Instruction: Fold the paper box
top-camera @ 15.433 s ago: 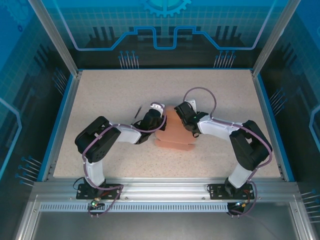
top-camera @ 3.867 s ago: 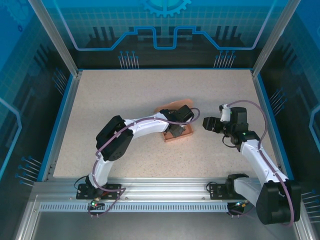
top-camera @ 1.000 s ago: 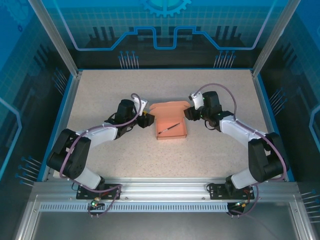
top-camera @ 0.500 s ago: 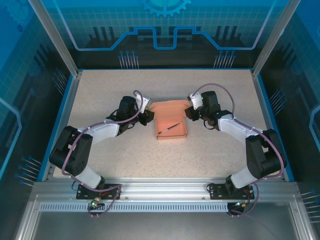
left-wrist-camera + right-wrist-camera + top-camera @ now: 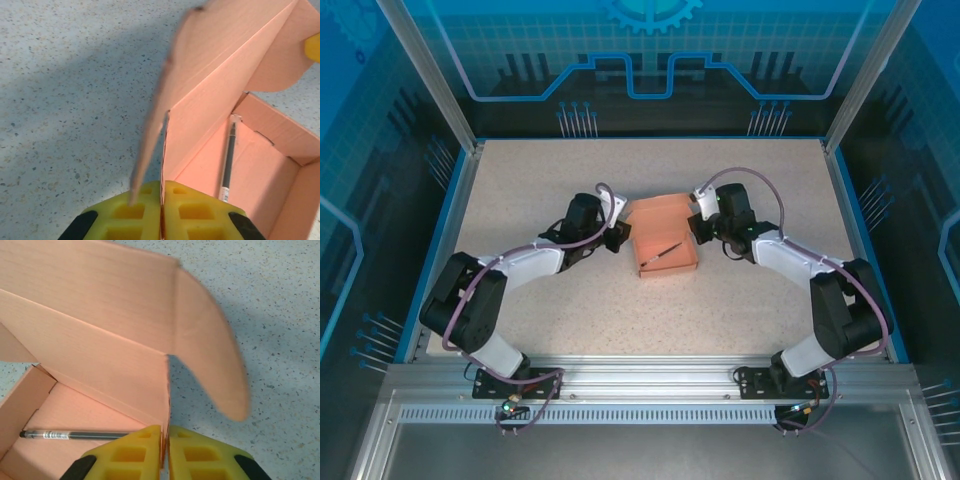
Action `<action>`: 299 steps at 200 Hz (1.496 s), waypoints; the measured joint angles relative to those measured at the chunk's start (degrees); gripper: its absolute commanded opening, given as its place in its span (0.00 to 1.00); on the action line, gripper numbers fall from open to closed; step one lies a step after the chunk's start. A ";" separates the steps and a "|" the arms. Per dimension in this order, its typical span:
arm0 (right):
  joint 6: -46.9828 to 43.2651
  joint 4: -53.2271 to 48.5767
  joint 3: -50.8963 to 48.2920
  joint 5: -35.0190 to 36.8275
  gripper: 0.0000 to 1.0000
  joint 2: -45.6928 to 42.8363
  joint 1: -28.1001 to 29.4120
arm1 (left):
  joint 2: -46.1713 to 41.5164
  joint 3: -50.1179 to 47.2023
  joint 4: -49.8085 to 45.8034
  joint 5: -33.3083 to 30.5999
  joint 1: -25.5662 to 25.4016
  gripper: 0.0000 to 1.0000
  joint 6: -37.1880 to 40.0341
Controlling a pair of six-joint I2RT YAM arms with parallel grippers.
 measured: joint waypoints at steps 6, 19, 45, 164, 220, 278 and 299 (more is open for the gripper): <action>0.66 0.00 0.00 1.03 0.06 -0.17 0.33 | 0.00 0.02 0.00 -1.18 -0.42 0.07 -0.37; 2.23 0.00 0.00 3.28 0.05 -0.46 1.20 | 0.00 0.13 0.02 -3.63 -1.36 0.06 -1.44; 5.92 -0.02 0.00 7.80 0.04 -0.57 3.17 | 0.02 0.48 0.00 -8.59 -3.23 0.05 -4.24; 15.89 4.85 -0.02 19.08 0.01 0.02 6.93 | 5.01 6.14 0.94 -26.27 -8.59 0.00 -16.13; 19.21 8.79 -0.66 22.14 0.01 2.19 8.00 | 5.86 5.90 3.28 -32.46 -10.80 0.00 -19.45; 22.86 13.90 -4.98 25.16 0.00 2.21 10.08 | 5.88 1.77 7.43 -37.11 -13.42 0.00 -20.44; 23.85 16.00 -6.21 26.60 0.00 2.23 11.06 | 6.16 0.85 8.92 -38.97 -14.27 0.00 -20.81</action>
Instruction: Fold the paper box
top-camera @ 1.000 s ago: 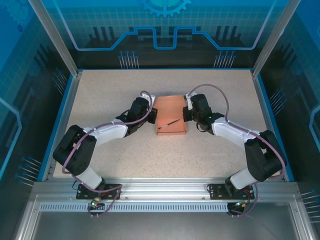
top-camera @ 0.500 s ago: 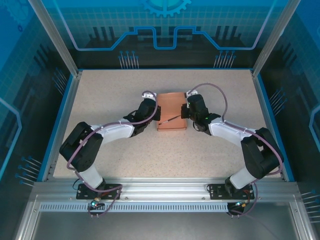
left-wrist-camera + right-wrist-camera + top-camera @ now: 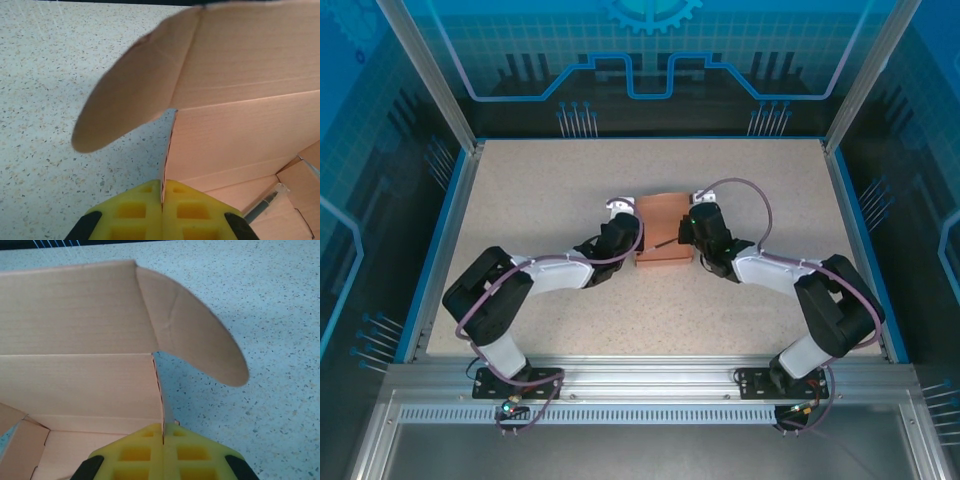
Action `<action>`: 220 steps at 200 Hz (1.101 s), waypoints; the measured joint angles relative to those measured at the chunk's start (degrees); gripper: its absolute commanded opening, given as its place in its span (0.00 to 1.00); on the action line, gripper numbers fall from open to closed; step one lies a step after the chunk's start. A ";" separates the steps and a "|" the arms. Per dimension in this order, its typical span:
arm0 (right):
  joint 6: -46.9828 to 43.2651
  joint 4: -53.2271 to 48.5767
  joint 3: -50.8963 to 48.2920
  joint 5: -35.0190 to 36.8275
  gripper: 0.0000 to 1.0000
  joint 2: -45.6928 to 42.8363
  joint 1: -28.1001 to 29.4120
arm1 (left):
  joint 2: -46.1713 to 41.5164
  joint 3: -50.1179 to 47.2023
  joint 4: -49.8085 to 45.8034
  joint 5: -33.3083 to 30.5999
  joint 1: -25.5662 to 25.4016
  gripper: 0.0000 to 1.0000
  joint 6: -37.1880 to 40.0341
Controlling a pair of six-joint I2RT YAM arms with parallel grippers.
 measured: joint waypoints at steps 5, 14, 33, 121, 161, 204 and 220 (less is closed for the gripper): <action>0.09 0.48 -0.28 0.35 0.00 0.00 0.11 | 0.00 -0.28 0.50 -0.50 -0.24 0.00 -0.09; 0.59 1.33 -0.81 1.01 0.00 0.07 0.42 | 0.00 -0.92 1.36 -1.36 -0.66 0.00 -0.15; 1.29 2.99 -1.68 2.21 0.00 0.11 1.16 | 0.00 -2.14 3.19 -3.10 -1.70 0.00 -0.44; 1.81 11.54 -7.21 5.90 0.00 0.17 3.50 | 0.37 -5.99 8.46 -12.00 -6.73 0.02 -4.92; -0.35 13.70 -8.66 5.68 0.00 0.15 3.50 | 1.68 -6.25 9.99 -15.91 -8.57 0.00 -6.62; -2.03 13.05 -9.51 5.18 0.00 -1.05 3.50 | 3.10 -6.16 10.93 -19.85 -10.29 0.00 -8.37; -1.92 12.55 -9.62 4.74 0.00 -1.46 3.50 | 3.43 -6.12 11.08 -20.57 -10.58 0.00 -9.16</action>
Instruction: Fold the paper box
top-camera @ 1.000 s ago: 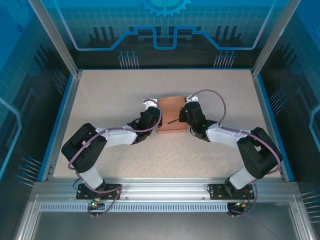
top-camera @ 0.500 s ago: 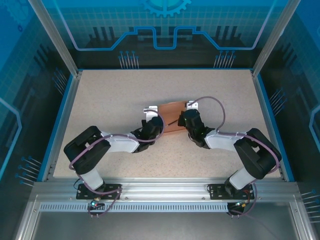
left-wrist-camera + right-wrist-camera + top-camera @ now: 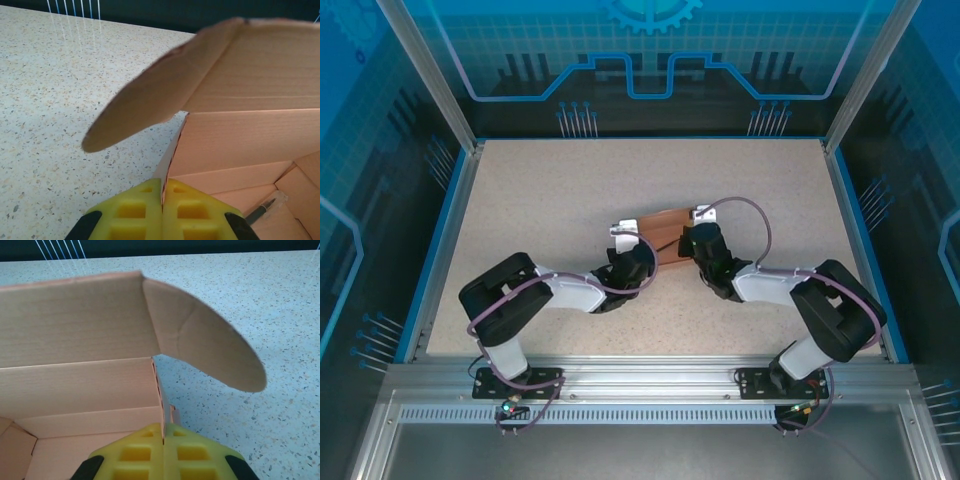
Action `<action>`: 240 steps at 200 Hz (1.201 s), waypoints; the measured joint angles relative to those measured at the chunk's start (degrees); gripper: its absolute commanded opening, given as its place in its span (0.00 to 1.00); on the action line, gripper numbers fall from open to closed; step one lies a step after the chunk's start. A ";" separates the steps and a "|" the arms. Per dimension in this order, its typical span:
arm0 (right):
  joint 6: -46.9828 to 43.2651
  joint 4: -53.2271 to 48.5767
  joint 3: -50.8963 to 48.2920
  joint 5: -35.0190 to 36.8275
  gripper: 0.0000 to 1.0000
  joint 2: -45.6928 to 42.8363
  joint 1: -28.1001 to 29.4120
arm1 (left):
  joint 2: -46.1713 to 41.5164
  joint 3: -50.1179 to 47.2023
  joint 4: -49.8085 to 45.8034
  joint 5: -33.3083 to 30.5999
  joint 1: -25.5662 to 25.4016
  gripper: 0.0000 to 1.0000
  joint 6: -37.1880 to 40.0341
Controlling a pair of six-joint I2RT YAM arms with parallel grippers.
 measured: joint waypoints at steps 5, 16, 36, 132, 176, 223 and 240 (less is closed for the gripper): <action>0.17 -0.04 -0.09 -0.20 0.00 -0.13 0.00 | 0.09 0.02 0.00 -0.17 -0.02 0.00 -0.04; 0.42 -0.07 -0.46 -0.50 0.00 -0.46 0.00 | 0.33 0.02 0.22 -0.72 -0.13 0.00 -0.26; 1.11 -0.02 -1.40 -0.90 0.00 -1.11 0.11 | 0.70 0.02 1.03 -1.53 -0.24 0.00 0.07; 2.84 1.22 -4.94 2.25 0.00 -2.73 4.39 | 1.40 -4.33 9.42 -3.85 -0.66 0.00 5.22; 2.95 2.69 -6.56 3.82 0.00 -2.73 5.86 | 1.77 -7.37 13.84 -4.00 -1.53 0.06 5.27; 2.95 2.99 -7.61 4.87 0.00 -2.75 6.67 | 2.25 -10.73 17.99 -2.56 -1.84 0.18 7.78; 2.95 2.71 -7.85 5.33 0.00 -2.91 7.02 | 2.75 -11.89 20.04 -1.88 -1.84 0.20 8.72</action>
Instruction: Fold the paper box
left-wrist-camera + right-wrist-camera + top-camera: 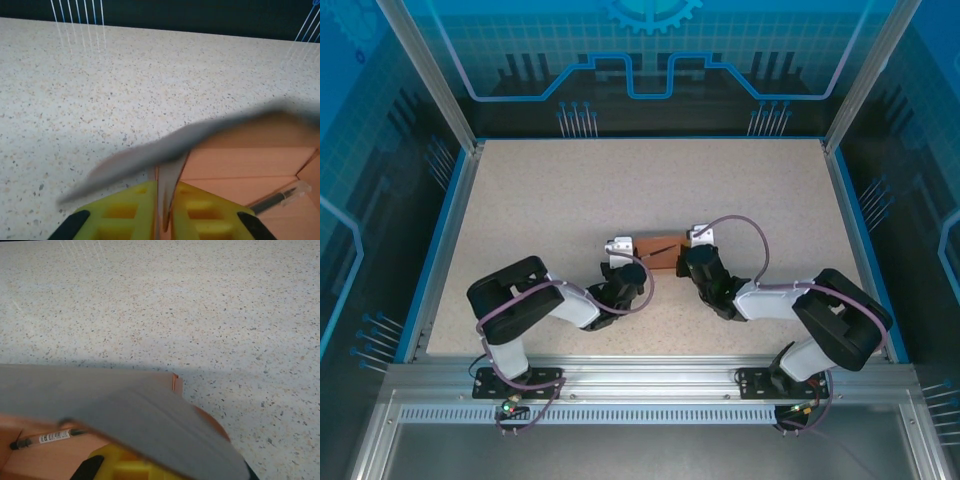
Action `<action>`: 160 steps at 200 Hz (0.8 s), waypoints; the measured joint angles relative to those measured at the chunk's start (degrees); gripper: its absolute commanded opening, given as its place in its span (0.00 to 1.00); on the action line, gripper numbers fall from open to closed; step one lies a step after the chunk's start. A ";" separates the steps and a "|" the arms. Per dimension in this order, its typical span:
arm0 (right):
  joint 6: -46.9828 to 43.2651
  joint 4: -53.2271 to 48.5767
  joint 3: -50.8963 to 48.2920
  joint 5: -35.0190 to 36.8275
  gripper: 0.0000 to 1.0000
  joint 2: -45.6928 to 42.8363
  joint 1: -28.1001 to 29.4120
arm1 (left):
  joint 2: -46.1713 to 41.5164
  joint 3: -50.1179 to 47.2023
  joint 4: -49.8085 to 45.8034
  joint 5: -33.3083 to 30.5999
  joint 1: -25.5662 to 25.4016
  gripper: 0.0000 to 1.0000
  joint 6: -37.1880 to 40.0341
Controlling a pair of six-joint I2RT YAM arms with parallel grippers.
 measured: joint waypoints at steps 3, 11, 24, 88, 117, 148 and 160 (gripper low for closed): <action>0.00 -0.07 0.00 0.07 0.00 -0.07 0.04 | 0.00 -0.15 0.35 0.09 0.00 0.21 0.46; 0.00 -0.26 -0.02 0.33 0.00 -0.22 0.11 | 0.02 -0.39 0.90 0.17 0.00 0.23 0.85; 0.00 -0.70 -0.11 0.70 0.00 -0.50 0.11 | 0.00 -0.63 1.92 0.59 0.00 0.26 1.49; -0.04 -2.36 -0.48 2.43 0.00 -1.60 0.37 | -3.89 -2.80 2.69 2.12 0.00 0.54 2.95; -0.20 -2.80 -0.33 2.91 0.00 -1.60 0.37 | -7.37 -3.45 1.07 4.17 0.00 0.60 3.61; -0.22 -3.17 -0.22 3.13 0.00 -1.60 0.37 | -13.09 -3.67 -4.74 6.14 0.00 0.64 3.32; -0.22 -3.32 -0.15 3.17 0.00 -1.60 0.37 | -16.37 -3.76 -8.28 7.06 0.00 0.66 2.91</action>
